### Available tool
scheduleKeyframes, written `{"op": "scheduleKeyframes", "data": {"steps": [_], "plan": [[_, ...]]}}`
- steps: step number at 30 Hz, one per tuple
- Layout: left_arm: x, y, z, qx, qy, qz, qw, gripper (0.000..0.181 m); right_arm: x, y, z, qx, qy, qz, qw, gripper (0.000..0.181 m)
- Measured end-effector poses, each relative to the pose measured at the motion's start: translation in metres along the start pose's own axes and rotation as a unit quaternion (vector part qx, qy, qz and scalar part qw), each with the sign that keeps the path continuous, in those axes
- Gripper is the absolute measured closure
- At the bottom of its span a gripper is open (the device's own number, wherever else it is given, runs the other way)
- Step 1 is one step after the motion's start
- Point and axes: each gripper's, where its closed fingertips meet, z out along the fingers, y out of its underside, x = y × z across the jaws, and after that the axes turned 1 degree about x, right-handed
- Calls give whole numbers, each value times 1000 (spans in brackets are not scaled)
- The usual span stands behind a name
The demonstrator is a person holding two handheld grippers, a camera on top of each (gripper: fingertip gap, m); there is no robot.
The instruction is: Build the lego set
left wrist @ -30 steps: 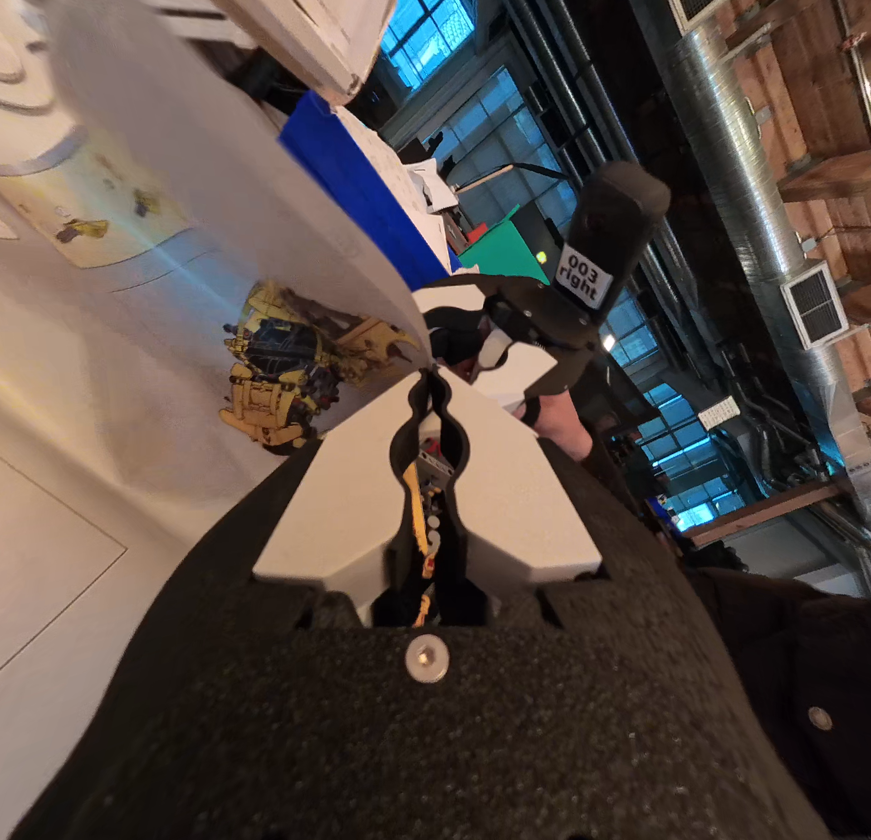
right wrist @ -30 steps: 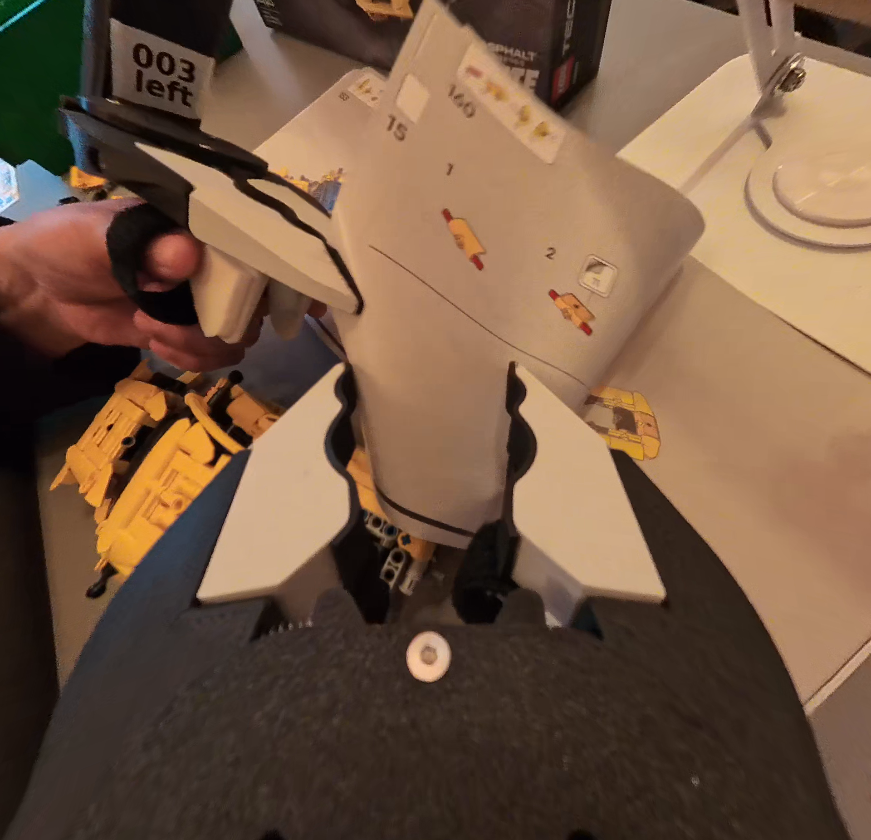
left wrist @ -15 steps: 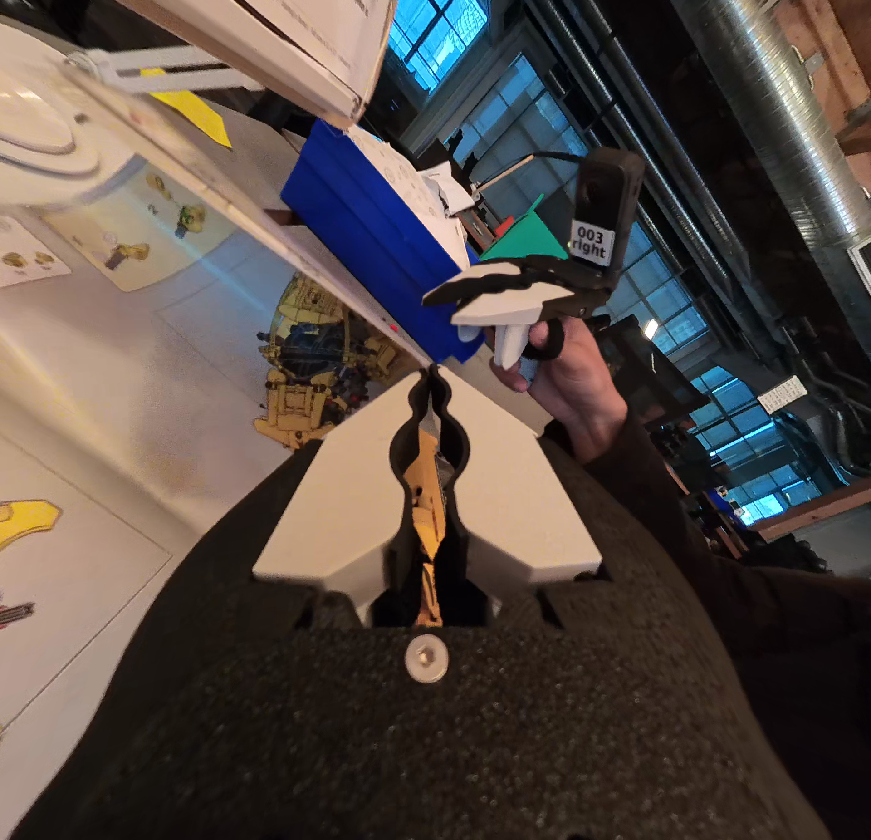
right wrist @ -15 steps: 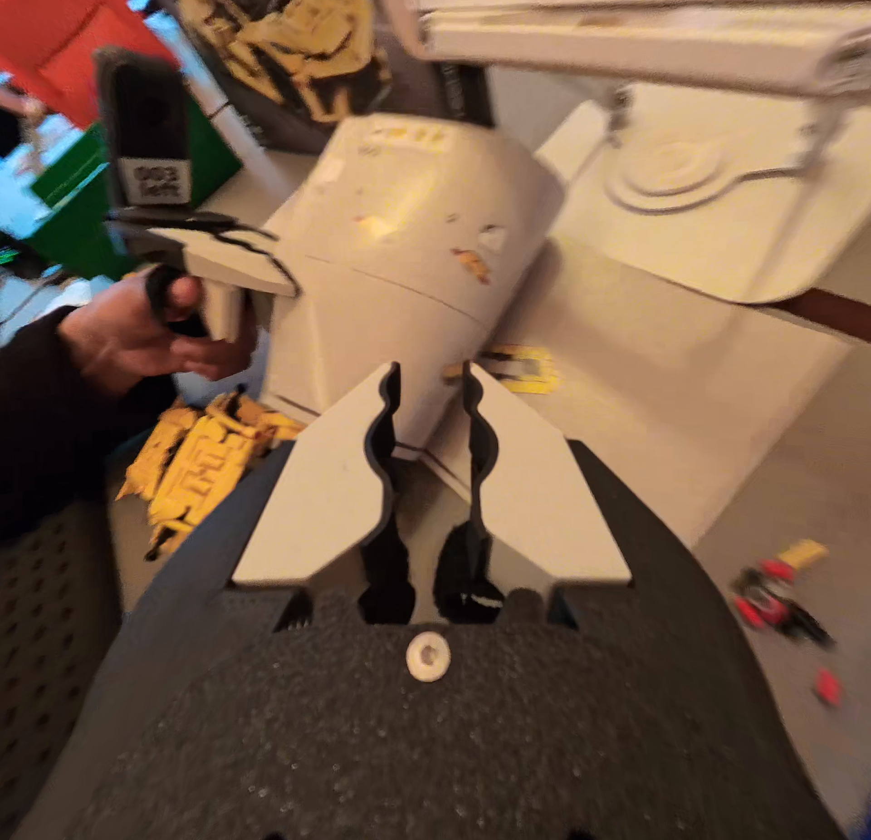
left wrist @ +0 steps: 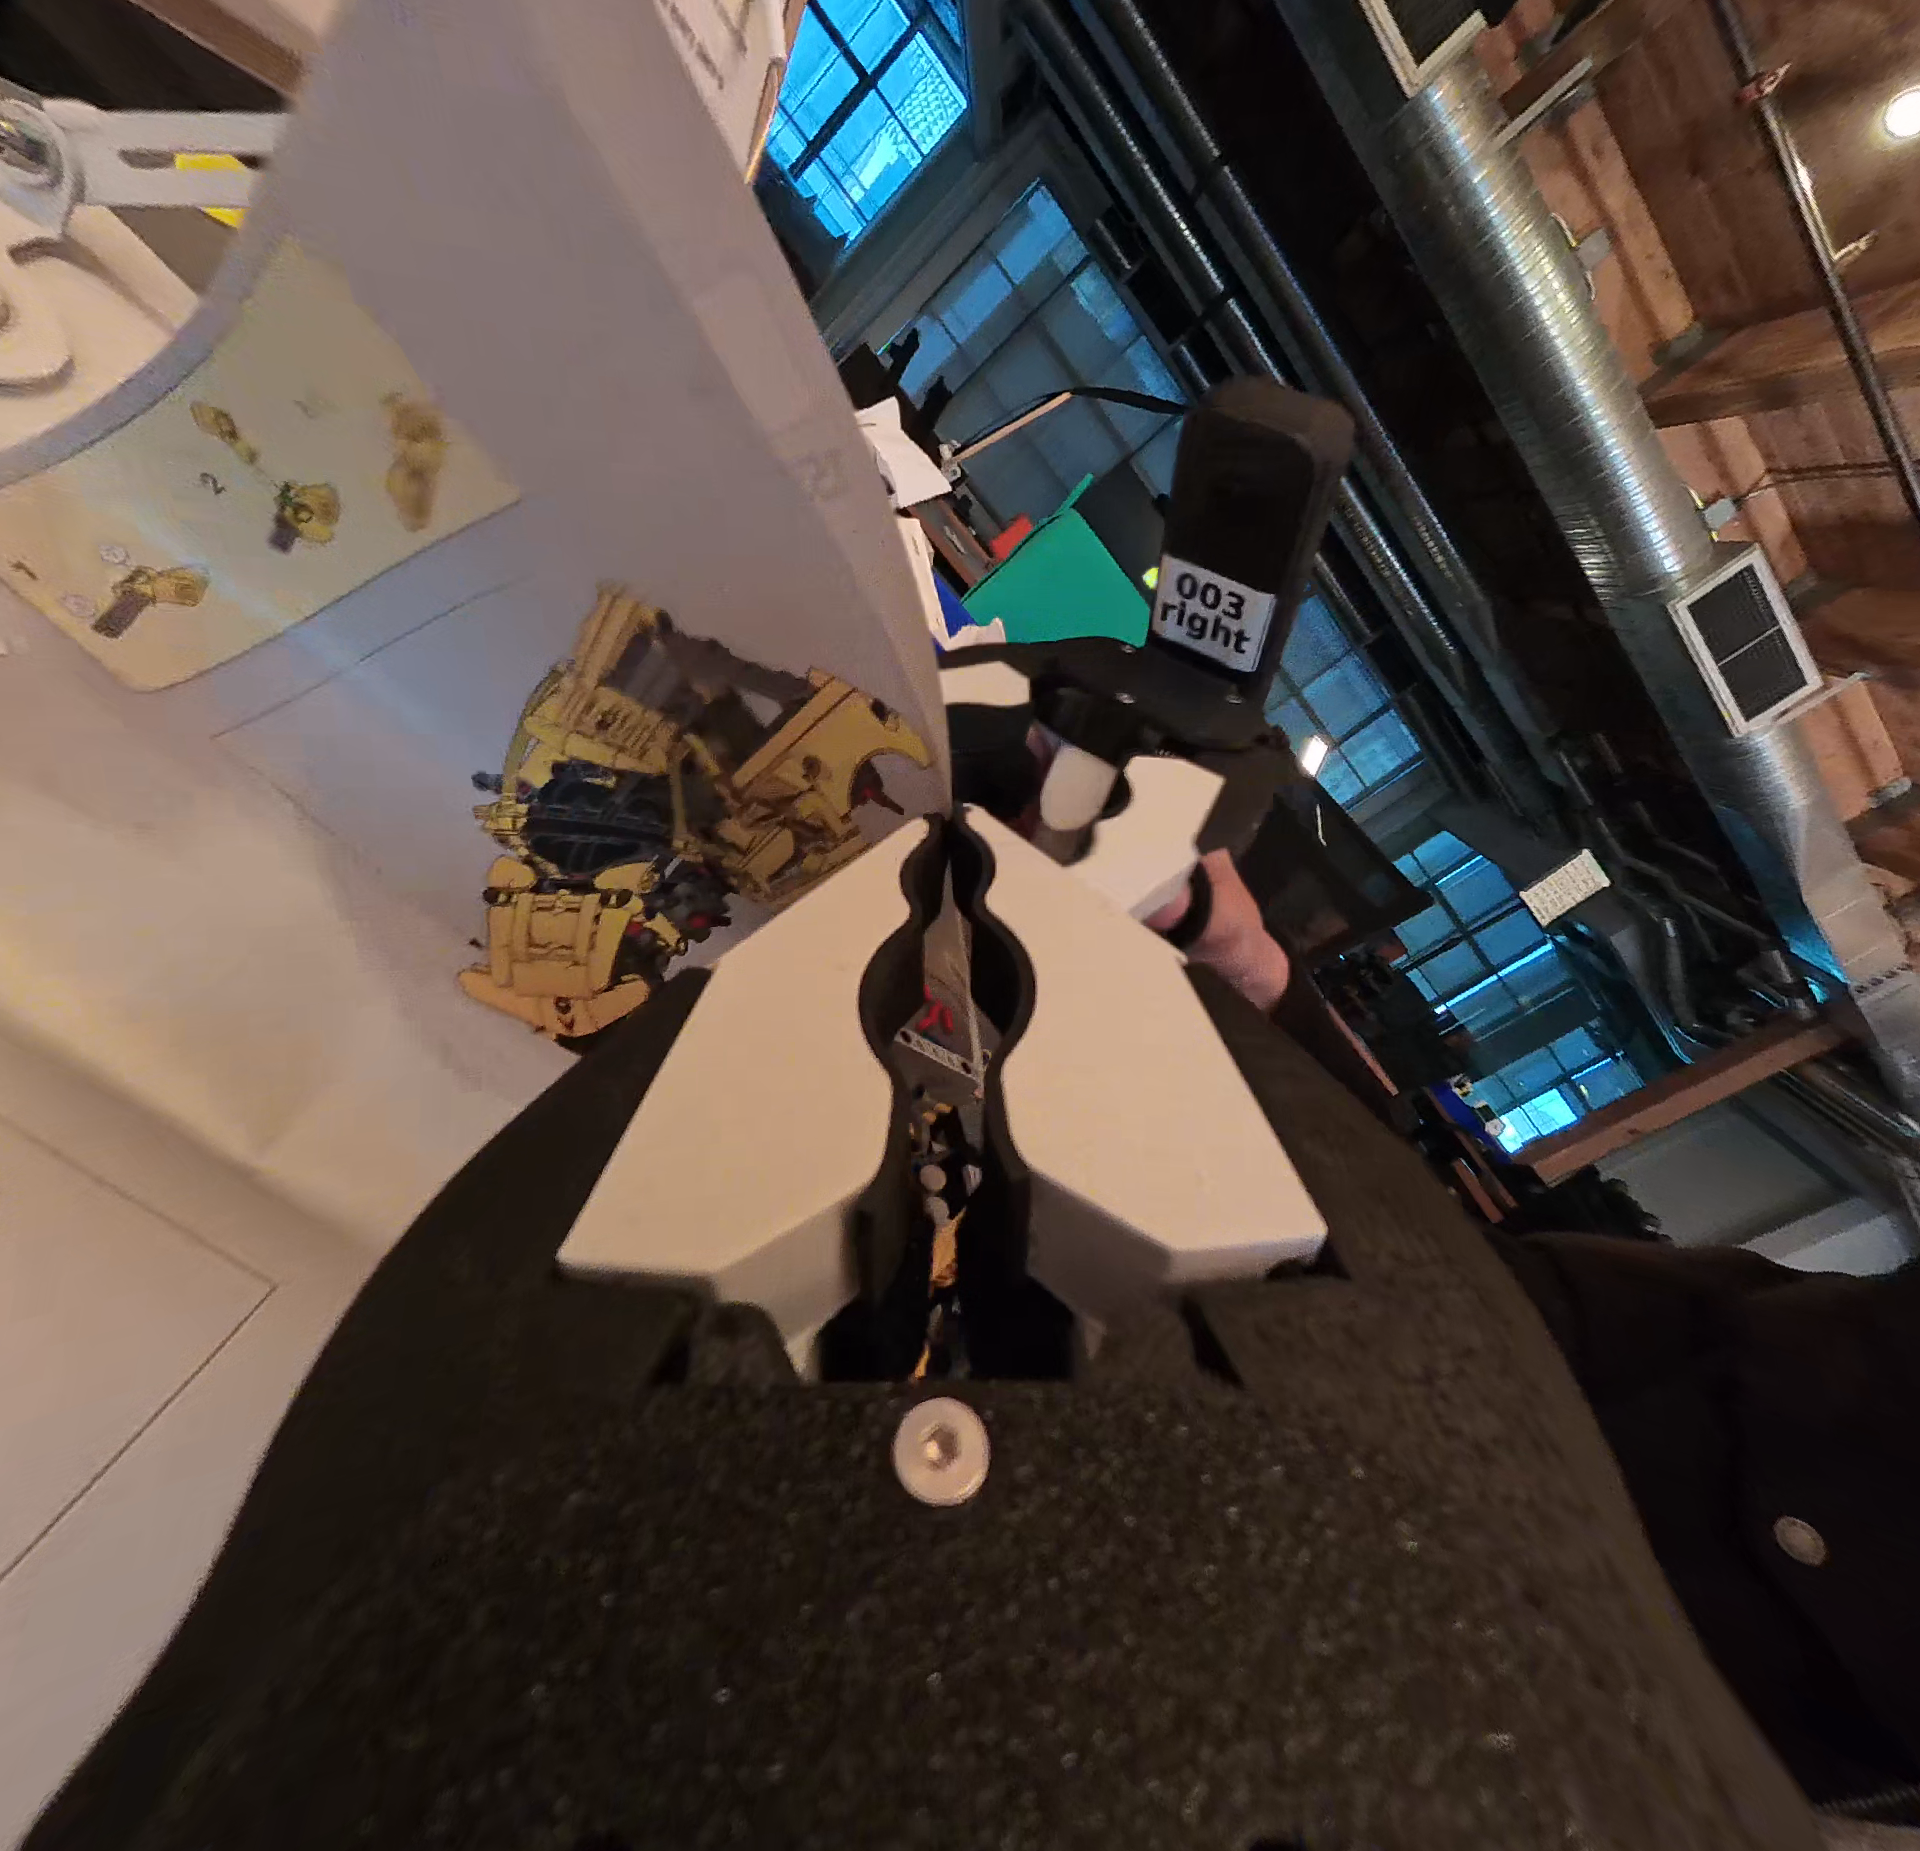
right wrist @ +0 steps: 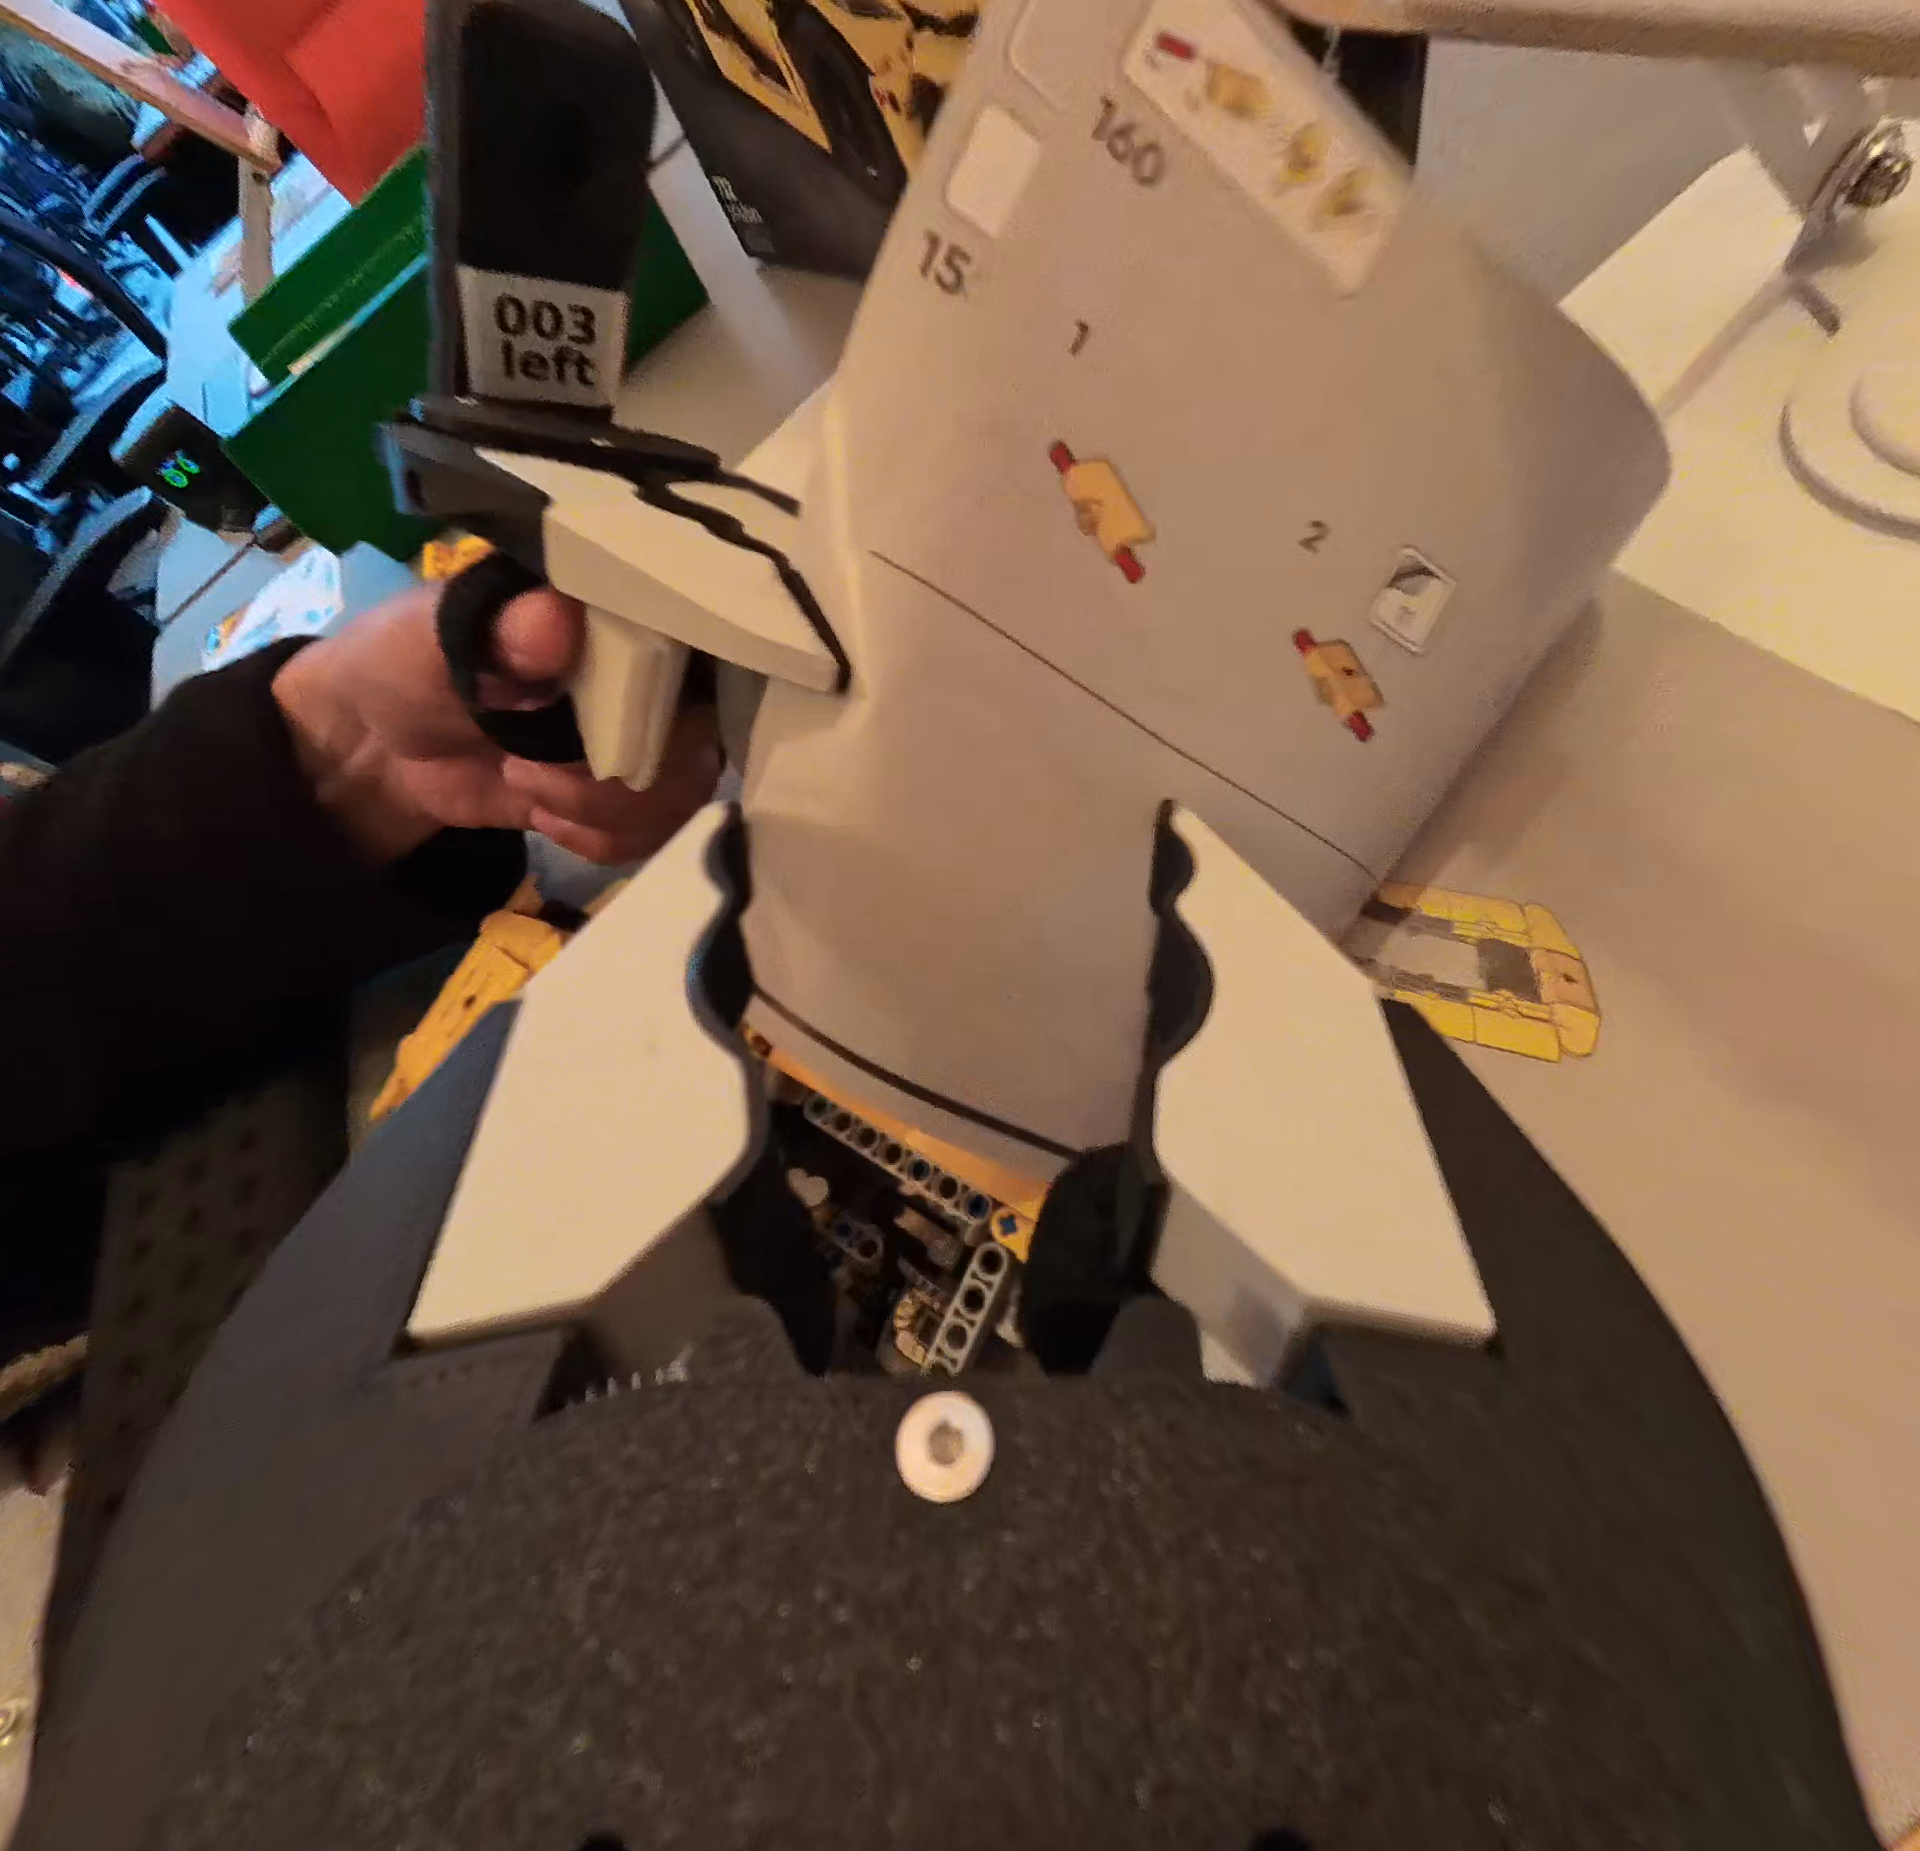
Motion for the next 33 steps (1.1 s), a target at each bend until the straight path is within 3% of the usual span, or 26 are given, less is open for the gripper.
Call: {"op": "scheduleKeyframes", "data": {"steps": [2, 7, 10, 13, 16, 18, 20, 23, 26, 30, 33], "plan": [[0, 0, 0, -1, 1, 2, 1000, 181, 4, 3, -1, -9, -1, 2, 1000, 136], [-3, 0, -1, -5, -5, 7, 1000, 181, 6, -4, -17, 22, -38, 39, 998, 155], [-4, 0, -2, -5, -11, 9, 1000, 181, 19, -8, -33, 44, -22, 54, 997, 163], [-15, -8, -11, 0, -51, 20, 999, 181, 59, -5, -63, 52, 82, 60, 993, 161], [-32, -22, -30, 16, -102, 29, 994, 181, 101, 0, -106, 37, 239, 21, 970, 134], [-36, -33, -41, 43, -105, 11, 993, 181, 109, -4, -128, 29, 312, -39, 949, 123], [-37, -39, -46, 59, -97, -6, 994, 181, 86, -6, -112, 21, 268, -92, 959, 125], [-41, -45, -53, 69, -114, 4, 991, 181, 24, 31, -48, -75, 73, -88, 991, 126], [-43, -54, -69, 67, -146, 22, 987, 181, 6, 60, -16, -152, 11, -91, 984, 113], [-46, -60, -116, 26, -215, 63, 974, 181, -7, 80, -6, -196, -8, -132, 972, 106], [-50, -54, -163, -24, -259, 68, 963, 181, -10, 92, -25, -233, -11, -115, 965, 118]]}}
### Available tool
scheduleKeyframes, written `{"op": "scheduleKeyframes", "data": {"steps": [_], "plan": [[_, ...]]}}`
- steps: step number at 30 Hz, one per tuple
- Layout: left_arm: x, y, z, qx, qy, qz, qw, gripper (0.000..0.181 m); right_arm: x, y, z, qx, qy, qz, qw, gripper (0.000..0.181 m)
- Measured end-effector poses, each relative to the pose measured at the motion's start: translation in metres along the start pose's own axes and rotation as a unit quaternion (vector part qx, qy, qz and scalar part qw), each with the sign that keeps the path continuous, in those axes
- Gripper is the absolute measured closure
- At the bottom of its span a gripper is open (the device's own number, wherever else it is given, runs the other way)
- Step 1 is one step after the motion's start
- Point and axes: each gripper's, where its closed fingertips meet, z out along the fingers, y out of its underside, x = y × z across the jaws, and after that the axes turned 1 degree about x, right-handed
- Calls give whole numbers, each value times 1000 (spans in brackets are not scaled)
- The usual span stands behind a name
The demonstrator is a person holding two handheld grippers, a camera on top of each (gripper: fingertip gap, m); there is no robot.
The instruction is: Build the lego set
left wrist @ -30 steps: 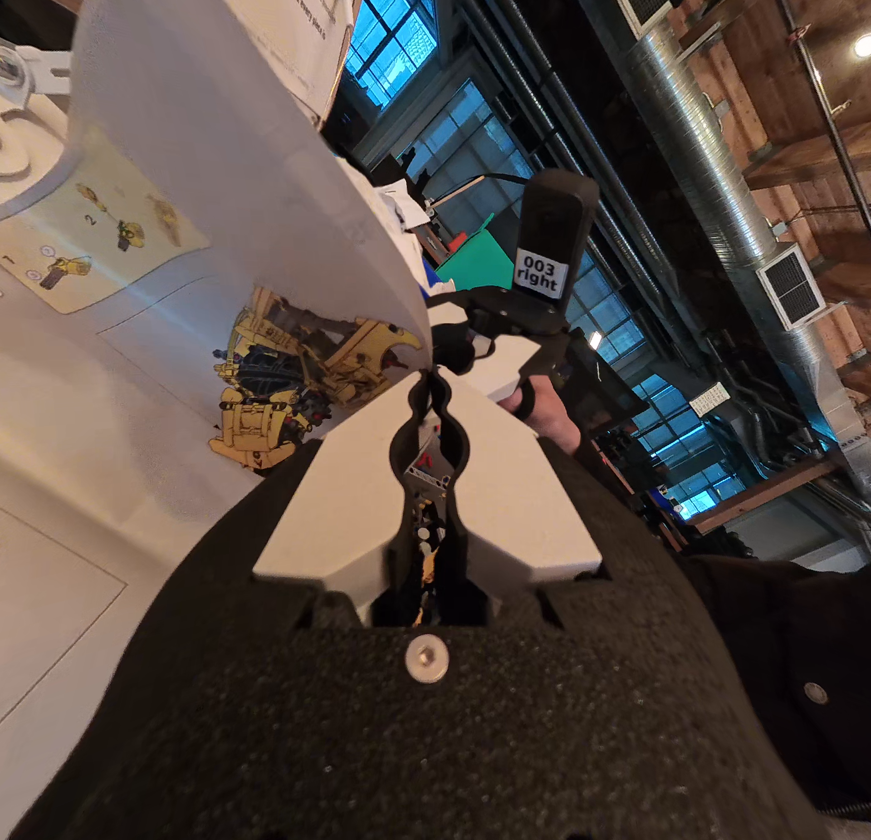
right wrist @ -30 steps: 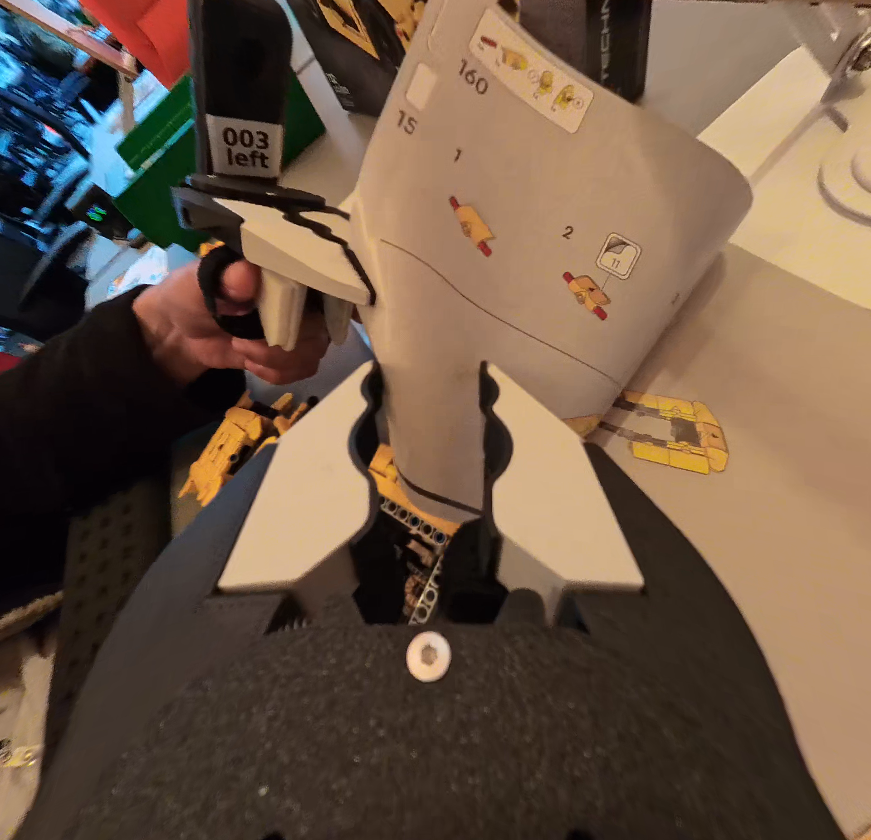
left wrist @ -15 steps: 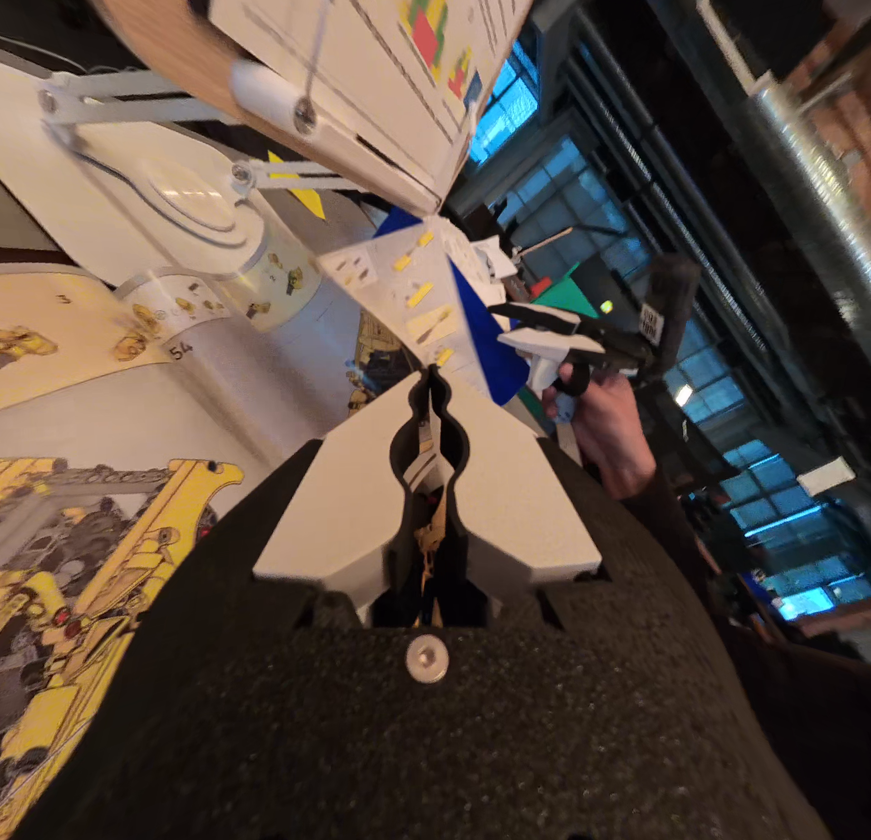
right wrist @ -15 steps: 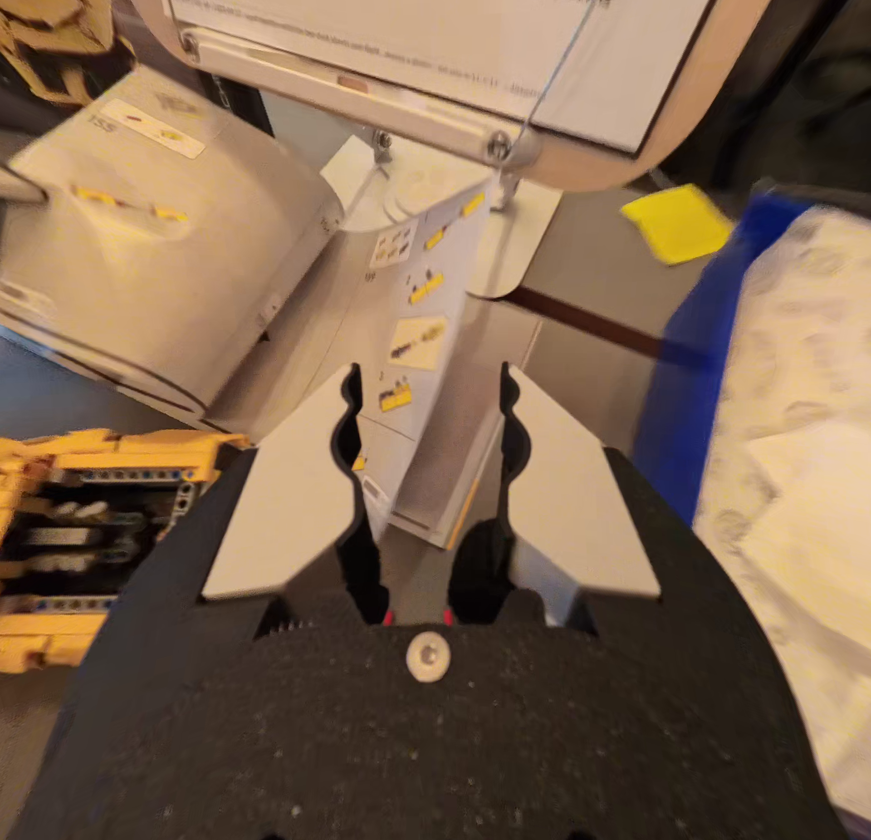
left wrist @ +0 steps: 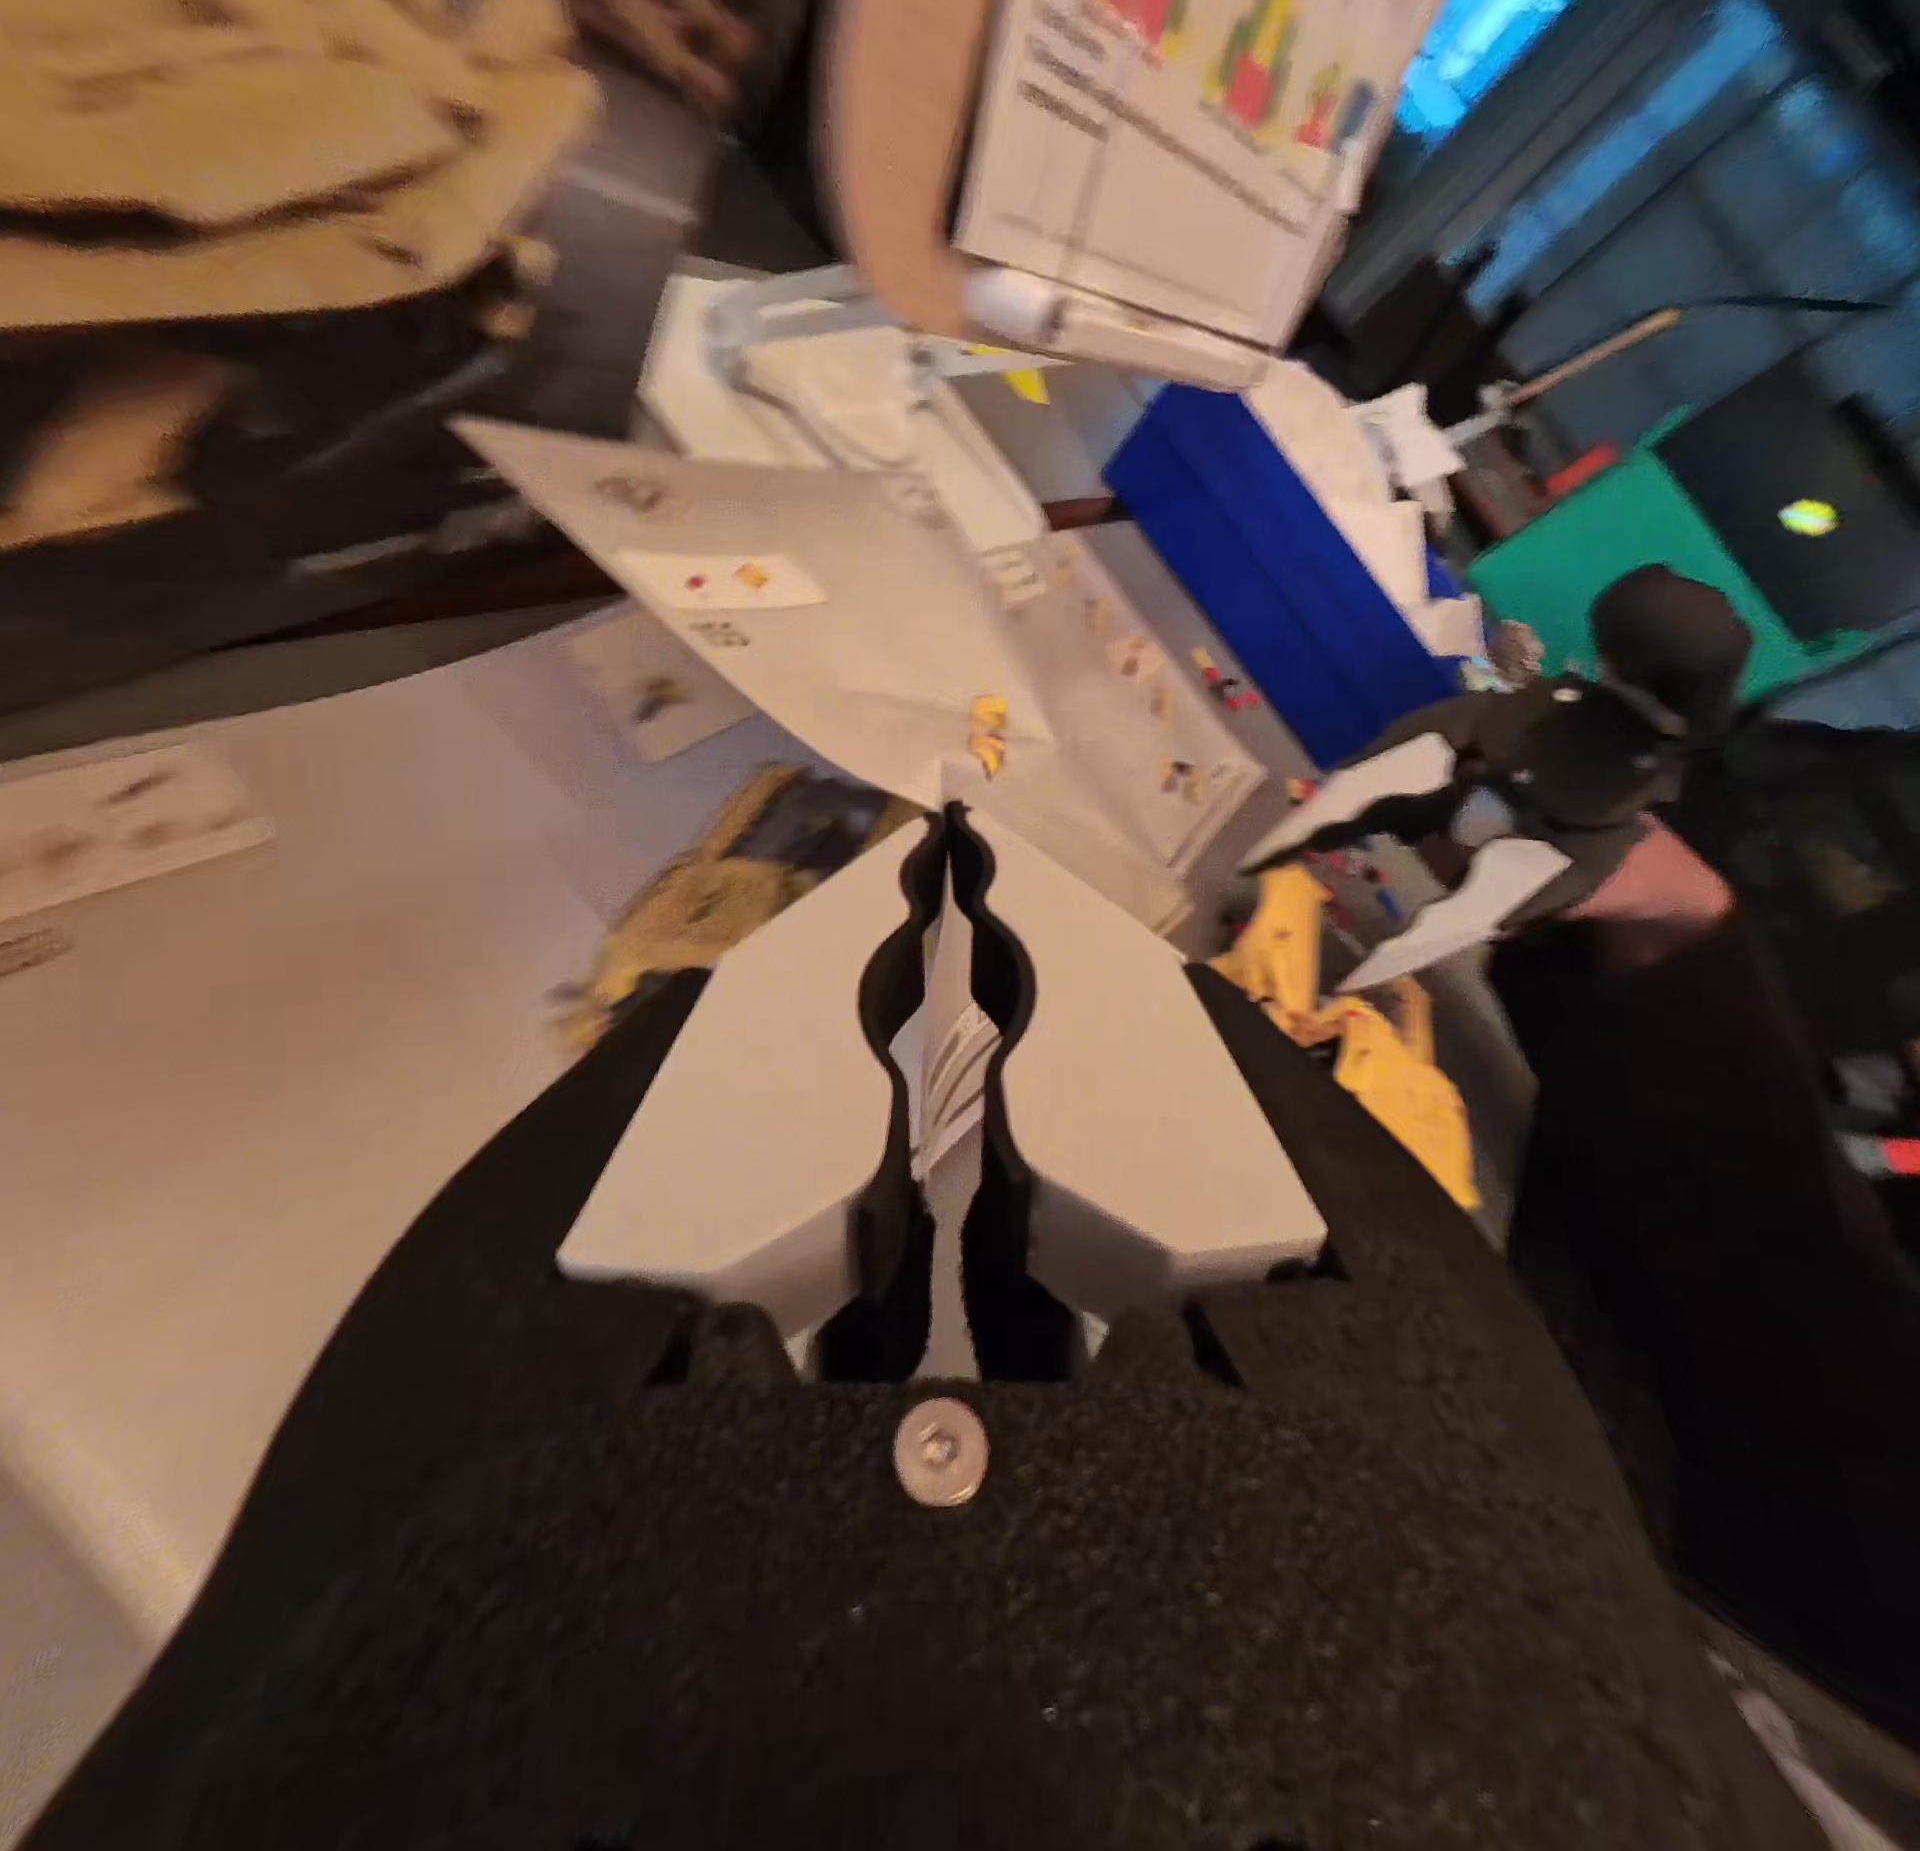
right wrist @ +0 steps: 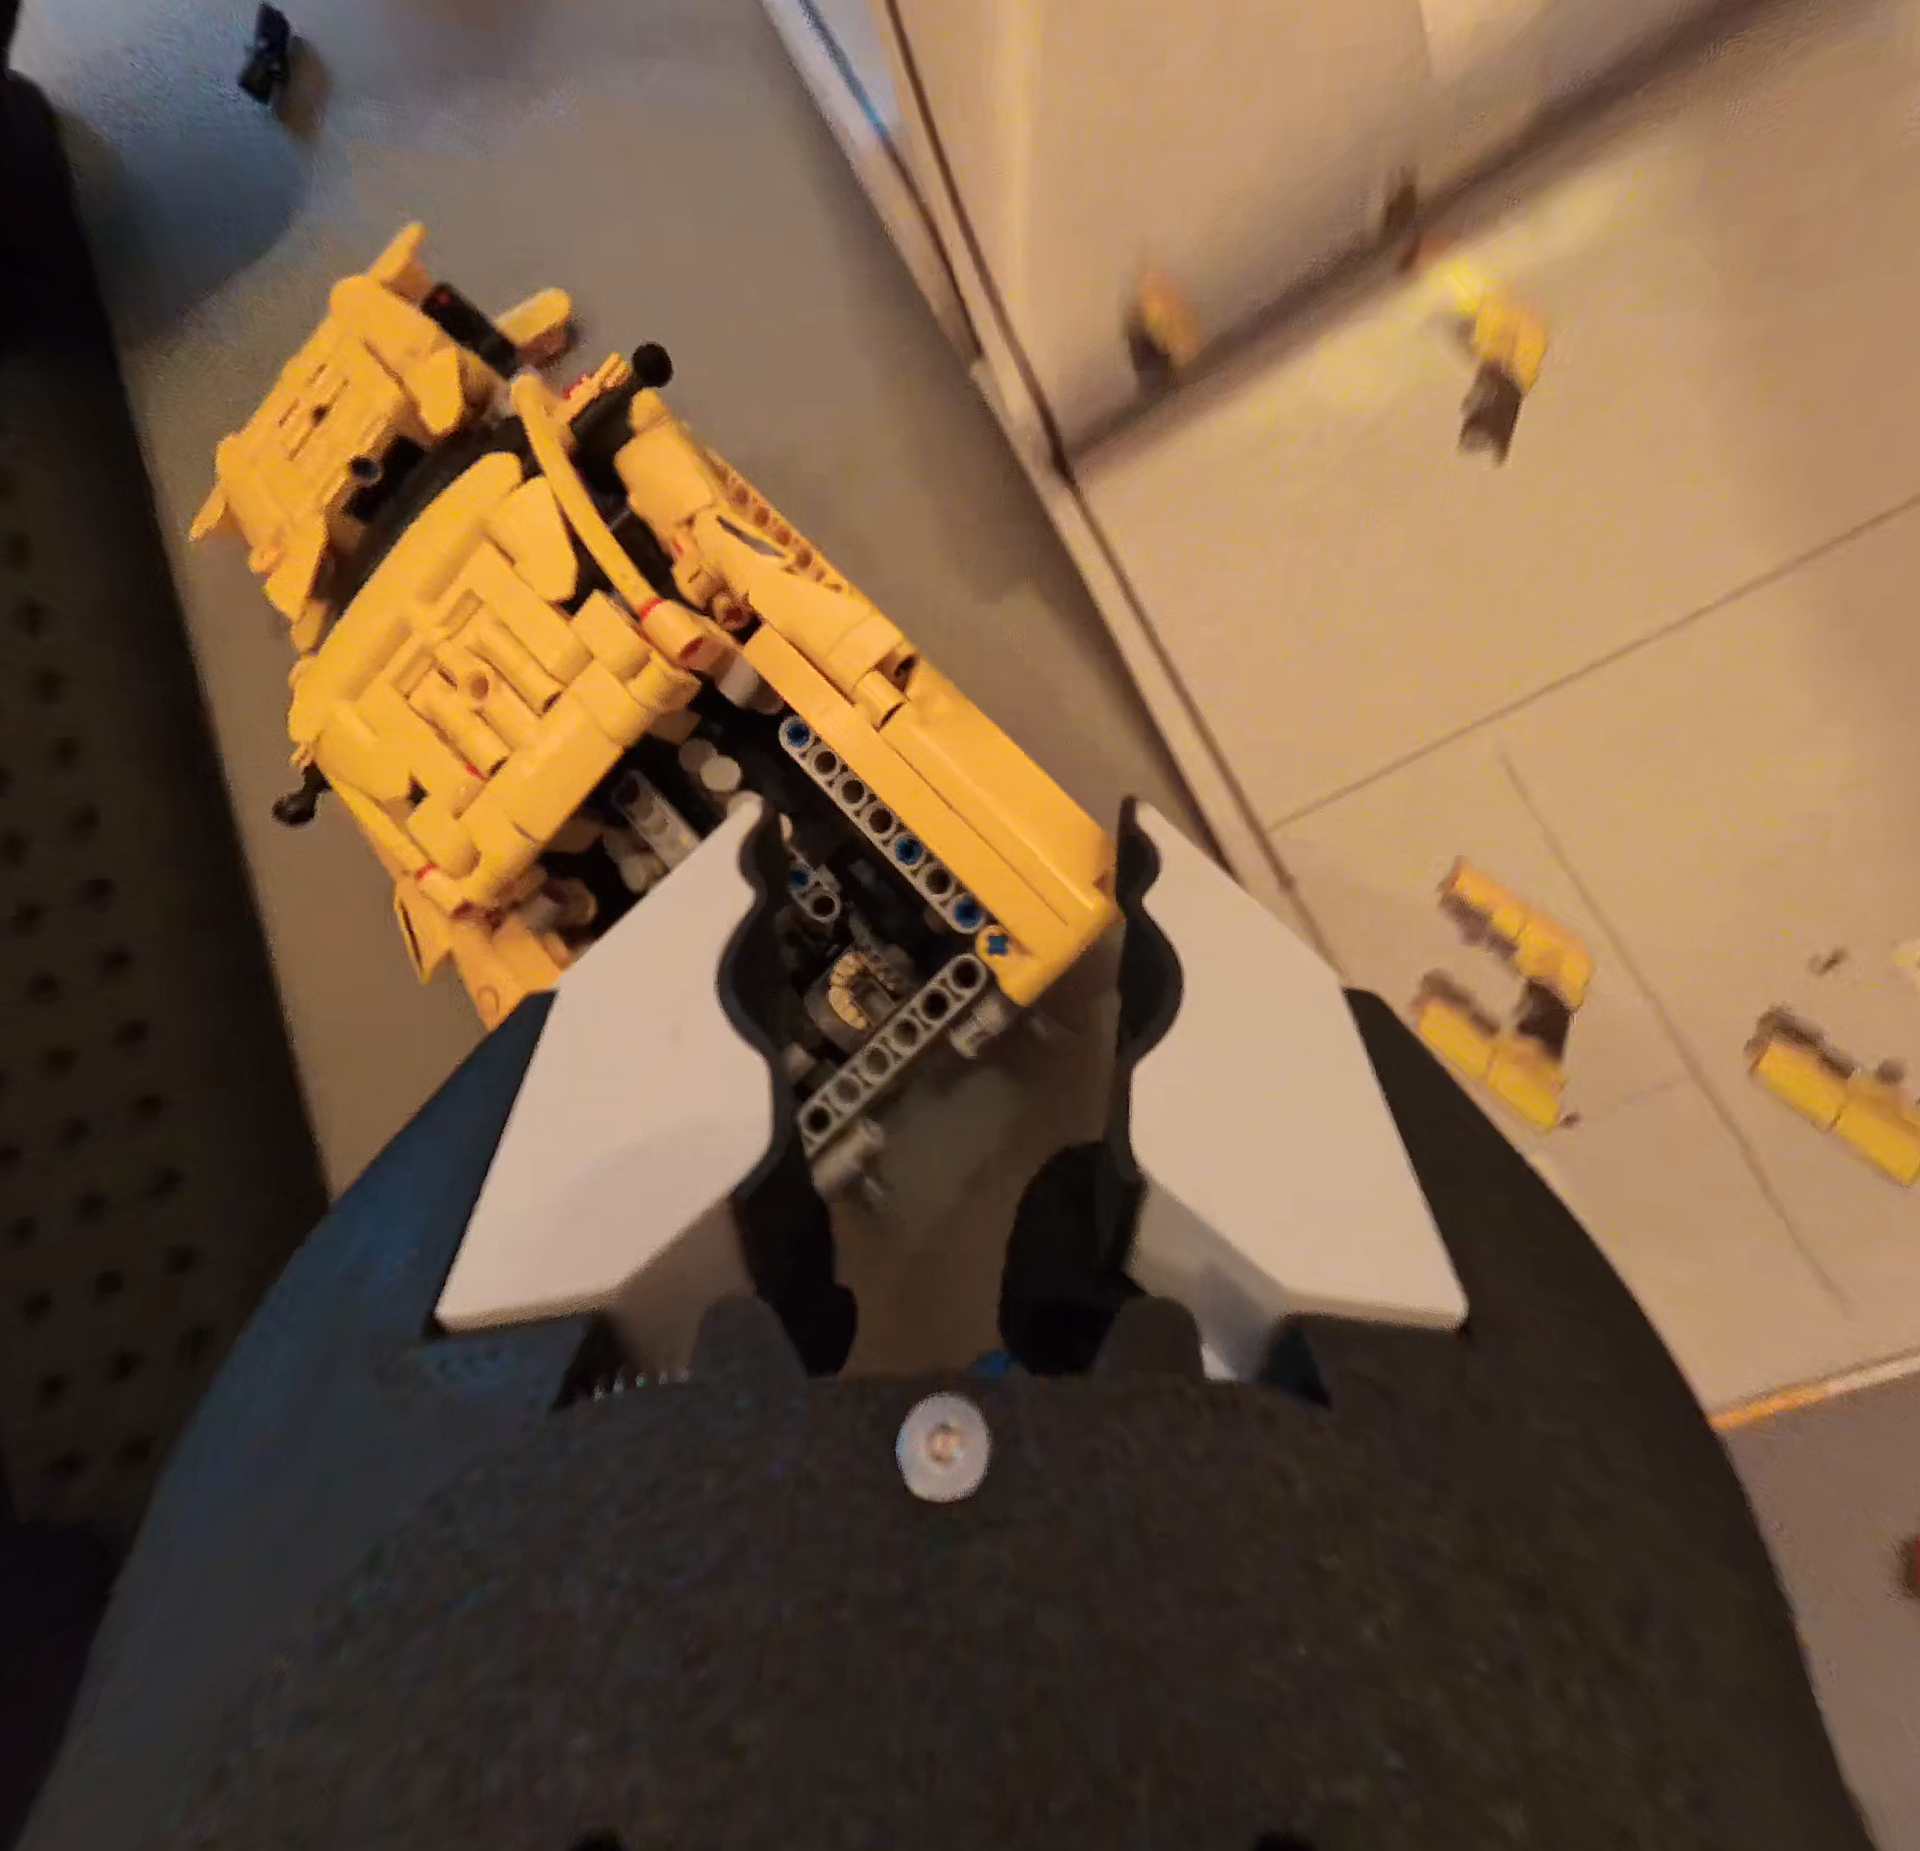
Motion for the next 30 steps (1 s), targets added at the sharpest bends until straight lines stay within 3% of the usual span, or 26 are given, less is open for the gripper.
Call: {"op": "scheduleKeyframes", "data": {"steps": [4, 6, 9, 12, 13, 16, 21, 24, 27, 29, 30], "plan": [[-41, 5, -48, 2, -55, -45, 997, 181, -3, 13, -12, -9, -38, 54, 998, 127], [-45, 21, -55, -33, -49, -64, 996, 181, 3, -2, -17, 19, -31, 67, 997, 126], [-63, 46, -66, -97, -97, -57, 989, 181, 11, -63, -24, 103, 18, -20, 994, 116], [-80, 47, -73, -99, -144, -55, 983, 181, 15, -129, -8, 169, 75, -126, 975, 96], [-81, 46, -72, -95, -144, -56, 983, 181, 17, -141, 6, 152, 82, -156, 972, 92], [-92, 42, -75, -85, -177, -47, 979, 178, 40, -147, 50, 15, 108, -233, 966, 81], [-104, 53, -76, -112, -204, -57, 971, 170, 55, -128, 101, -139, 27, -232, 962, 67], [-118, 45, -88, -102, -263, -52, 958, 153, 55, -128, 113, -146, 9, -234, 961, 67], [-112, -2, -104, -7, -312, 21, 950, 153, 55, -125, 121, -149, 21, -245, 958, 68], [-85, -22, -92, 32, -282, 82, 955, 153, 54, -126, 124, -145, 16, -240, 960, 68], [-66, -17, -73, 15, -238, 97, 966, 154, 54, -126, 125, -140, 14, -240, 960, 68]]}}
